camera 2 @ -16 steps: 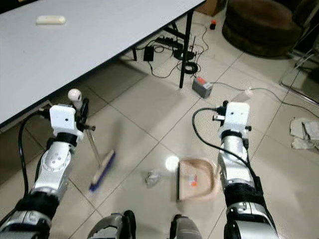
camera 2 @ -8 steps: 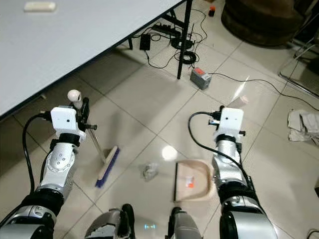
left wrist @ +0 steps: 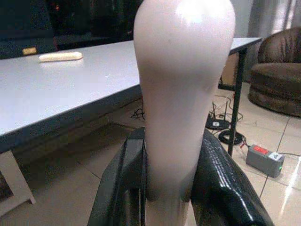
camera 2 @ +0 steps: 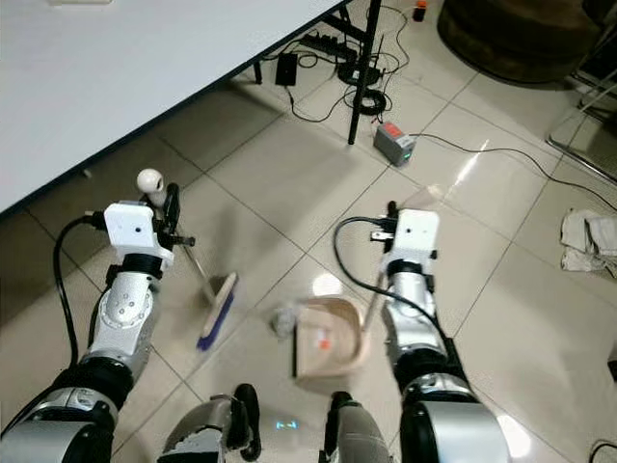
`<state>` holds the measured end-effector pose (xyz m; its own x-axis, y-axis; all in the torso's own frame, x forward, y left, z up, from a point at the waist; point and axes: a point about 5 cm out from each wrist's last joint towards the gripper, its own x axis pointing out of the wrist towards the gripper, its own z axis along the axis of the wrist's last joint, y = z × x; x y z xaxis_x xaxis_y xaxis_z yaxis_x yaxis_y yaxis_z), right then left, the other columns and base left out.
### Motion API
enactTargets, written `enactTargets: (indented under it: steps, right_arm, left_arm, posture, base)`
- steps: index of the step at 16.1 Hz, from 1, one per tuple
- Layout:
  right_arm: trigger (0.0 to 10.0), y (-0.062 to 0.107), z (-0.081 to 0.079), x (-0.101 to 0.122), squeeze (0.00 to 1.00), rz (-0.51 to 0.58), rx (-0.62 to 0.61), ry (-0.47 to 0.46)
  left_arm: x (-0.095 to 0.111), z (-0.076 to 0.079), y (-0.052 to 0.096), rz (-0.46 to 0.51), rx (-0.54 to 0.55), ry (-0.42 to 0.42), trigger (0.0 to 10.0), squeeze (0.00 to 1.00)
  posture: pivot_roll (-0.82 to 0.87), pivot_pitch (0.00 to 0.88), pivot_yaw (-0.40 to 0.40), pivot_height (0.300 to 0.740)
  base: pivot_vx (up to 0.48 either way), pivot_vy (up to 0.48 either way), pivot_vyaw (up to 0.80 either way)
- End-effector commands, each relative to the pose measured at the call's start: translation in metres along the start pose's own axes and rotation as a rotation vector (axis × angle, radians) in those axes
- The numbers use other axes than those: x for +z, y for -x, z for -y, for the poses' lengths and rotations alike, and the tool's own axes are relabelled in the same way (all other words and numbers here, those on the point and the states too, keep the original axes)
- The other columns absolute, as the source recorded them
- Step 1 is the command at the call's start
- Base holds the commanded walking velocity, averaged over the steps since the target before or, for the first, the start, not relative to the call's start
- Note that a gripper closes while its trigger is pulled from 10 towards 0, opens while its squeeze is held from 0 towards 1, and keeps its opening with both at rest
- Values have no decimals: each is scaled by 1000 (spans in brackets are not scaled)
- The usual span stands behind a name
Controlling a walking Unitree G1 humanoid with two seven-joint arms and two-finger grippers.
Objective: Sweep floor
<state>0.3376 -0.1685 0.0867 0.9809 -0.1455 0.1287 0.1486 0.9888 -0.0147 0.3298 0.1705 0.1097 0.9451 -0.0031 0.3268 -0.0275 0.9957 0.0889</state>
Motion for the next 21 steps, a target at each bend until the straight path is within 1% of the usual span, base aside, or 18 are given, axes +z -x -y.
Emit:
enactTargets:
  steps: [1,3,4,5,7,8,9,11,13,16,17,18,19,20,21]
  right_arm:
    - [10000,1,-1,2,0,32,-1,20]
    - [10000,2,-3,3,0,43,-16,23]
    - [10000,2,-5,2,0,39,-20,40]
    - [10000,2,-3,-2,0,11,-53,72]
    - [10000,2,2,-3,0,-3,-99,81]
    - [10000,3,3,-4,0,-7,-108,85]
    - [10000,4,5,-6,0,-19,-119,84]
    - [10000,6,7,-9,0,-34,-138,79]
    - [10000,7,8,-11,0,-45,-149,77]
    - [10000,6,9,-12,0,-54,-153,74]
    - [10000,5,9,-11,0,-57,-153,70]
    - [10000,4,9,-10,0,-57,-153,67]
    - [10000,3,9,-10,0,-57,-154,65]
    - [10000,3,9,-9,0,-59,-154,64]
    - [10000,2,10,-9,0,-60,-155,61]
  left_arm:
    - [0,2,-1,3,14,36,10000,0]
    - [-1,6,-1,1,16,64,10000,0]
    - [-1,11,-1,-3,-4,73,10000,0]
    - [-3,15,0,-12,-16,82,10000,0]
    - [-4,18,0,-23,-35,96,10000,0]
    - [-4,23,0,-26,-68,112,10000,0]
    - [-6,31,0,-47,-127,142,10000,0]
    - [-8,36,1,-68,-159,166,10000,0]
    - [-8,40,0,-70,-153,220,10000,0]
    - [-4,43,-6,-68,-124,351,10000,0]
    - [-2,46,-9,-66,-128,405,10000,0]
    - [-1,47,-11,-65,-139,441,10000,0]
    - [-1,48,-11,-64,-143,451,10000,0]
    - [-1,50,-12,-74,-162,489,10000,0]
    - [1,53,-13,-71,-190,505,10000,0]
  posture:
    - [39,313,5,740]
    - [33,307,4,740]
    - [32,305,5,740]
    - [31,303,11,740]
    - [27,302,19,740]
    - [27,302,22,740]
    - [28,300,30,740]
    - [25,300,33,740]
    - [18,295,38,740]
    - [15,283,36,740]
    - [13,273,35,740]
    - [11,269,35,740]
    - [11,266,36,740]
    - [11,261,35,740]
    - [11,255,36,740]
  base:
    - [0,0,0]
    - [0,0,0]
    - [0,0,0]
    - [0,0,0]
    - [0,0,0]
    - [0,0,0]
    - [0,0,0]
    - [0,0,0]
    - [0,0,0]
    - [0,0,0]
    - [0,0,0]
    - [0,0,0]
    - [0,0,0]
    - [0,0,0]
    - [0,0,0]
